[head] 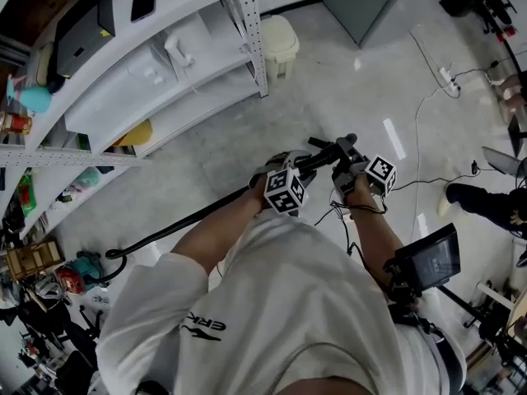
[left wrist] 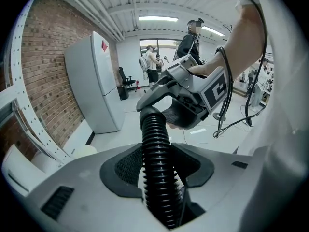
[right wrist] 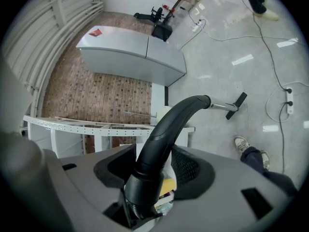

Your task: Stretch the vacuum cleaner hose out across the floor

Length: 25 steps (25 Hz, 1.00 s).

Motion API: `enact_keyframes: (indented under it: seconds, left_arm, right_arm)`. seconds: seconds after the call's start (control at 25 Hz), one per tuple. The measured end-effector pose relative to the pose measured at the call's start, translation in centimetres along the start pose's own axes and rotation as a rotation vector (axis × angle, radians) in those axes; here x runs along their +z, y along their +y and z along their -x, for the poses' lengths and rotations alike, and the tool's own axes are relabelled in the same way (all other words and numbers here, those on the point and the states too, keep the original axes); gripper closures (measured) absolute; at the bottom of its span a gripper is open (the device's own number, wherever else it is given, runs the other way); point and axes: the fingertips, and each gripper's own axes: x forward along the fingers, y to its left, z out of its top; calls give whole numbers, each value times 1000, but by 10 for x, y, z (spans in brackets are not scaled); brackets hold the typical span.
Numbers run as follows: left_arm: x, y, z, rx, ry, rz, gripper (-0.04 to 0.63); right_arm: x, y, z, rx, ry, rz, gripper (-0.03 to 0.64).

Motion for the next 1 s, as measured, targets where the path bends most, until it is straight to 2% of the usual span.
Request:
enact_keyframes:
  seconds: [0.48,0.68,1.0]
  left_arm:
    - [24,48,-41,-53,12,25,421]
    - [36,60,-52,-45,18,40,421]
    - [62,53,-81,-11,32,84,422]
  right_arm:
    - [60,9,-31,-36,-2,15,391]
    - [78,15,-37,-34,9,26,391]
    - [111,9,-27,-40,69,44,391]
